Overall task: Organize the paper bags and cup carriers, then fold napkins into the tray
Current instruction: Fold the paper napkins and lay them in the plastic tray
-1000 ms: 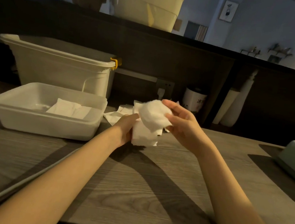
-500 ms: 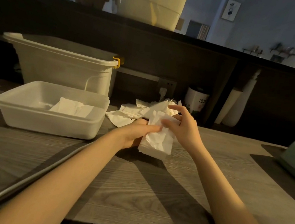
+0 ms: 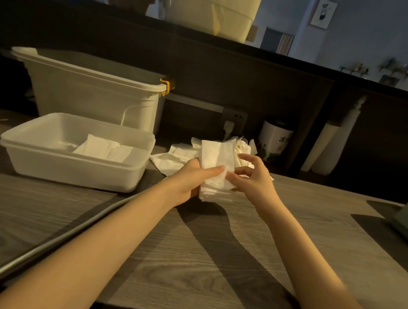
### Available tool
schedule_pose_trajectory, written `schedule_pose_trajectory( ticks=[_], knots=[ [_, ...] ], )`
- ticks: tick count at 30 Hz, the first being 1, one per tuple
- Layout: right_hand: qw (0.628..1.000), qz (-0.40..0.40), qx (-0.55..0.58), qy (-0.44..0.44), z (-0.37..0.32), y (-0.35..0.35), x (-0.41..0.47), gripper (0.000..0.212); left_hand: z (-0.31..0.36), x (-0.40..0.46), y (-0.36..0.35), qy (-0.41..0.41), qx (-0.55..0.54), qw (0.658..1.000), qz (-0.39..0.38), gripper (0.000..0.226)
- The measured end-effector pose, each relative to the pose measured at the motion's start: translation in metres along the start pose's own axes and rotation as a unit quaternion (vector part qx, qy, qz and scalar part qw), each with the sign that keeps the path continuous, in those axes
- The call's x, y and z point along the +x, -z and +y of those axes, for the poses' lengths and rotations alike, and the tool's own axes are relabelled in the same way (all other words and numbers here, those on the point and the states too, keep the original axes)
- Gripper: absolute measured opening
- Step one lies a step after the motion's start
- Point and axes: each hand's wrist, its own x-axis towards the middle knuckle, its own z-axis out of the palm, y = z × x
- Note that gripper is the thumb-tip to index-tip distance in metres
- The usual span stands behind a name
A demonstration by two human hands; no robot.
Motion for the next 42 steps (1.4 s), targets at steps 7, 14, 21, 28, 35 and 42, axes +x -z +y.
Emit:
schedule_pose_trajectory(
  ticks=[7, 14, 21, 28, 35, 42],
  knots=[
    [0.991, -0.080, 0.053, -0.096, -0.004, 0.002, 0.000, 0.057, -0.001, 0.003, 0.000, -0.014, 0.072, 0.997, 0.026, 0.060],
    [0.983, -0.164, -0.020, -0.083, 0.000, -0.003, -0.006, 0.047, -0.002, 0.001, -0.007, 0.010, -0.091, 0.995, 0.049, 0.032],
    [0.996, 0.020, 0.086, -0.015, 0.011, 0.012, 0.003, 0.051, -0.008, 0.016, 0.014, -0.054, -0.089, 0.989, 0.104, 0.036],
    [0.983, -0.149, 0.051, -0.097, 0.024, 0.016, 0.000, 0.078, -0.021, 0.015, 0.021, -0.109, 0.259, 0.959, 0.030, 0.058],
    [0.993, -0.113, 0.029, 0.000, 0.022, 0.006, -0.007, 0.083, -0.022, 0.015, 0.011, -0.179, 0.273, 0.942, 0.077, 0.058],
    [0.987, -0.144, -0.027, -0.061, 0.031, 0.004, -0.004, 0.096, -0.026, 0.018, 0.019, -0.159, 0.289, 0.942, 0.066, 0.063]
  ],
)
